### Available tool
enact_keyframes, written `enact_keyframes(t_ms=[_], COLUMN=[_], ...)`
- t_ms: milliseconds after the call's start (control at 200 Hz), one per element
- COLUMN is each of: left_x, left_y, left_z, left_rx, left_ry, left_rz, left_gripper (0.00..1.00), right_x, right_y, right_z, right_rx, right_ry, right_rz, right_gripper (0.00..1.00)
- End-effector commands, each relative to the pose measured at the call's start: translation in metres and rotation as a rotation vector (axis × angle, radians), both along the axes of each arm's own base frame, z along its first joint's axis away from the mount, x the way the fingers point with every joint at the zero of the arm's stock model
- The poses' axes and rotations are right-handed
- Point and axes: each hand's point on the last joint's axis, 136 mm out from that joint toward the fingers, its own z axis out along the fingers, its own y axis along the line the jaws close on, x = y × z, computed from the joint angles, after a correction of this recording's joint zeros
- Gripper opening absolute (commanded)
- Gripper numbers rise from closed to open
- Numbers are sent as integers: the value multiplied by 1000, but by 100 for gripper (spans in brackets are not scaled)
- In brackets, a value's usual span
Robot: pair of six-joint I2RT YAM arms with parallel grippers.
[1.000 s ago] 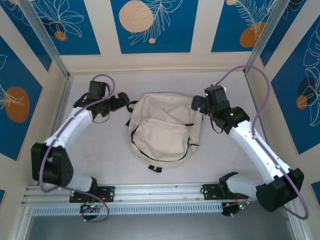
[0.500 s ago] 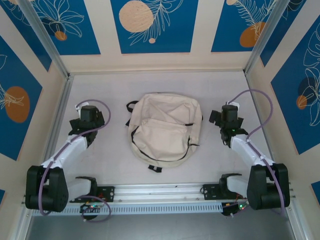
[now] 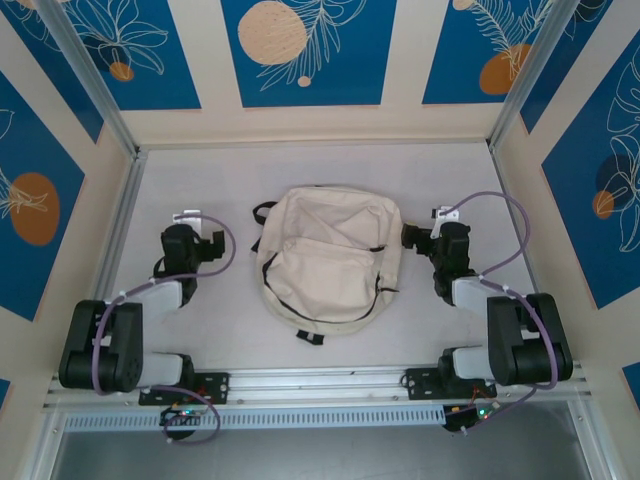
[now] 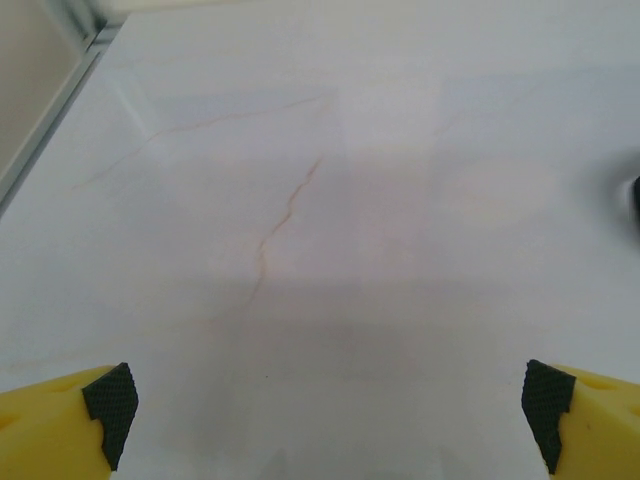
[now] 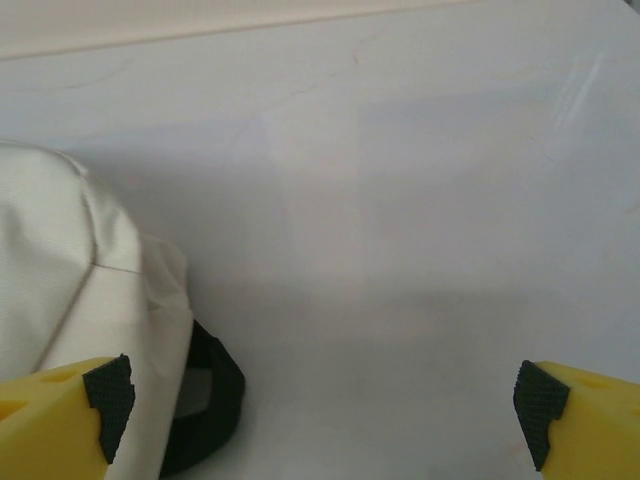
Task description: Pack books, pencil case, and school supplies into a backpack
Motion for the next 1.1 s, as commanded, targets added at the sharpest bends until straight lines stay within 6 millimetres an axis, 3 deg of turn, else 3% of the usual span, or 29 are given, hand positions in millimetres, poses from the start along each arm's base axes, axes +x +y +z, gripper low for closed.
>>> enact_keyframes(t_ms=[0, 90, 310, 610, 770, 1090], left_x=[11, 14, 21, 21, 23, 24], left_y=[-19, -26, -18, -19, -29, -29], left_z=[12, 5, -12, -13, -13, -14], left_rx=[-41, -48, -37, -19, -23, -32], left_ry=[-114, -112, -95, -89, -73, -68], left_rz=[-128, -167, -111, -104, -165, -170], left_gripper=[100, 100, 100, 100, 100, 100], right_x=[10, 12, 13, 24, 24, 24], right_y=[11, 13, 18, 0, 0, 0], right_z=[21, 15, 2, -8, -7, -8], right_rx=[-15, -9, -10, 13, 13, 14], right_ry=[-132, -134, -135, -71, -74, -72], right_rz=[81, 101, 128, 36, 35, 34], right_gripper=[99, 99, 99, 99, 99, 99])
